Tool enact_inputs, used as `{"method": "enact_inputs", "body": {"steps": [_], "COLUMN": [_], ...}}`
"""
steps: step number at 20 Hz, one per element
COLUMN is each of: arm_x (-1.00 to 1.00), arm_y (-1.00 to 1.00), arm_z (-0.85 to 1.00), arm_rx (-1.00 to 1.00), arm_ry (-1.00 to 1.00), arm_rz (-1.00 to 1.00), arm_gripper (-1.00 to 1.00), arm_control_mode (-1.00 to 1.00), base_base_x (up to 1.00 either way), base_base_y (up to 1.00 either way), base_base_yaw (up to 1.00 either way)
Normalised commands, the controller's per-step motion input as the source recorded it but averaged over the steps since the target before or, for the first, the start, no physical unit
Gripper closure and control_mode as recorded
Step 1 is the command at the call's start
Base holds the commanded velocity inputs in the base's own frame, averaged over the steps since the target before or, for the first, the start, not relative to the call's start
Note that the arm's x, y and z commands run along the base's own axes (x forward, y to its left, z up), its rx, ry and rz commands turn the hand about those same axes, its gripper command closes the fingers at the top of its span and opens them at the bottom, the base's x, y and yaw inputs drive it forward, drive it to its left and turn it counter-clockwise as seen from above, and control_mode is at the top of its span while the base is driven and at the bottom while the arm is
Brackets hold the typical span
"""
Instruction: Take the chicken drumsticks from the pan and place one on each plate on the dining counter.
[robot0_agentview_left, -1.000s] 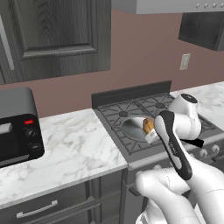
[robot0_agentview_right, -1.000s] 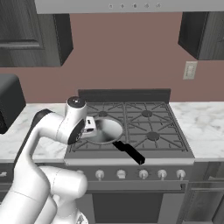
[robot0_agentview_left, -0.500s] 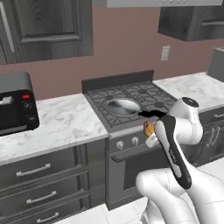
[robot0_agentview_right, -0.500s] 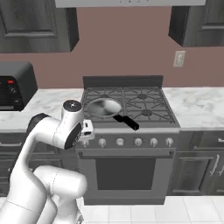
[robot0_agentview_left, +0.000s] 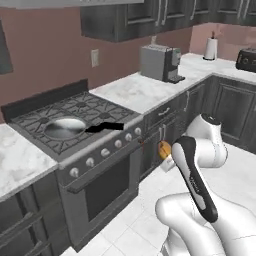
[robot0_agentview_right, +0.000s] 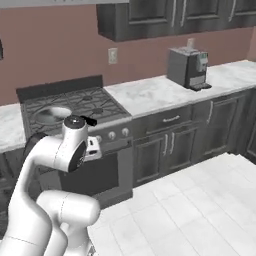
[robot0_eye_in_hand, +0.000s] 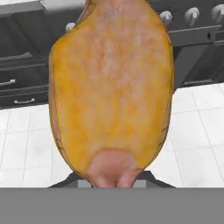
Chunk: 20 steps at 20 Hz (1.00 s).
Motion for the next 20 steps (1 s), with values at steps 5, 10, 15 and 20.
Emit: {"method": "enact_inputs", "body": {"steps": [5, 10, 15, 20], "arm_x": [0.0, 0.0, 0.0, 0.0], "arm_y": [0.0, 0.0, 0.0, 0.0], "arm_z": [0.0, 0.0, 0.0, 0.0], "arm_rx": [0.0, 0.0, 0.0, 0.0], "arm_ry": [0.0, 0.0, 0.0, 0.0], "arm_rz": [0.0, 0.0, 0.0, 0.0], "arm_gripper": [1.0, 1.0, 1.0, 1.0], "arm_control_mode": [1.0, 1.0, 1.0, 1.0], "base_base_x": [0.0, 0.0, 0.0, 0.0], "base_base_y": [0.18, 0.15, 0.12, 0.08], "base_base_yaw": [-1.0, -1.0, -1.0, -1.0]}}
